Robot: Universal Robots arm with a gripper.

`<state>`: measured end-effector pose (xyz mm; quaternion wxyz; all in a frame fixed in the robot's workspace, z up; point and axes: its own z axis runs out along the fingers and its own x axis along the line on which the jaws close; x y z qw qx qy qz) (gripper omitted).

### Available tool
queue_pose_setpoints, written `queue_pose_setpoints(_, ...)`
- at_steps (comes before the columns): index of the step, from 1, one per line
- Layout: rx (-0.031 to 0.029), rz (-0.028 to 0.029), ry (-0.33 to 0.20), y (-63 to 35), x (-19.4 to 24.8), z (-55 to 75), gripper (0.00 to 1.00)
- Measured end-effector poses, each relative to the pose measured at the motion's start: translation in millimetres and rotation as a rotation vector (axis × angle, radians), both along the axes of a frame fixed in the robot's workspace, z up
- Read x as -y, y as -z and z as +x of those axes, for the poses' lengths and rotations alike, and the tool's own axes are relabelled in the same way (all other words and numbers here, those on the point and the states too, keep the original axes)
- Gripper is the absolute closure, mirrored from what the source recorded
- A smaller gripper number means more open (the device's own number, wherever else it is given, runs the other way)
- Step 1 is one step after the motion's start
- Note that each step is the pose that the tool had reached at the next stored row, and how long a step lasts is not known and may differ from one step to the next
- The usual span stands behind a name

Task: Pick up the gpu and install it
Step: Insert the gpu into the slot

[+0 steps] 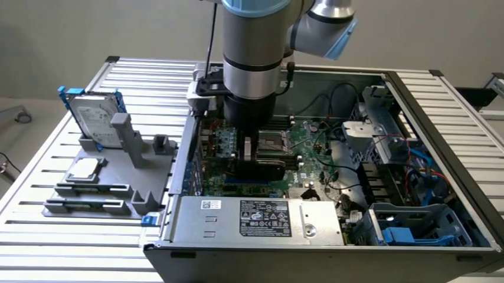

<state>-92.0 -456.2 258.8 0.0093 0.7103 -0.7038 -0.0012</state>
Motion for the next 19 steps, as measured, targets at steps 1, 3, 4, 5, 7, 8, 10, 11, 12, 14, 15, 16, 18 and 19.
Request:
queue_pose_setpoints(1,0.0000,0.0001,0.000,0.2,0.0,-0.1,0.74)
queue_pose_setpoints(3,0.0001,0.0005,0.000,1.0,0.0,-0.1,0.74)
queue_pose_setpoints(4,0.0001,0.0005,0.000,1.4,0.0,-0.2,0.74)
queue_pose_setpoints(5,0.0001,0.0005,0.000,2.0,0.0,-0.2,0.74)
queue_pose_setpoints(7,0.0000,0.0007,0.000,2.9,0.0,-0.2,0.74)
queue_pose_setpoints(8,-0.0001,0.0007,0.000,3.1,0.0,-0.3,0.74)
queue_pose_setpoints(10,-0.0001,0.0014,0.000,3.1,0.0,-0.3,0.74)
queue_pose_setpoints(11,-0.0001,0.0019,0.000,3.2,0.0,-0.3,0.74)
queue_pose_setpoints(12,0.0000,0.0026,0.000,3.2,0.0,-0.3,0.74)
queue_pose_setpoints(14,0.0000,0.0035,0.000,2.3,0.0,-0.3,0.74)
queue_pose_setpoints(15,-0.0004,0.0037,0.000,1.3,0.0,-0.3,0.72)
queue_pose_setpoints(16,-0.0002,0.0040,0.000,0.2,0.0,-0.3,0.72)
queue_pose_setpoints(18,0.0000,0.0042,0.000,-1.1,0.0,-0.2,0.66)
queue_pose_setpoints(19,-0.0001,0.0041,0.000,-1.7,0.0,-0.2,0.59)
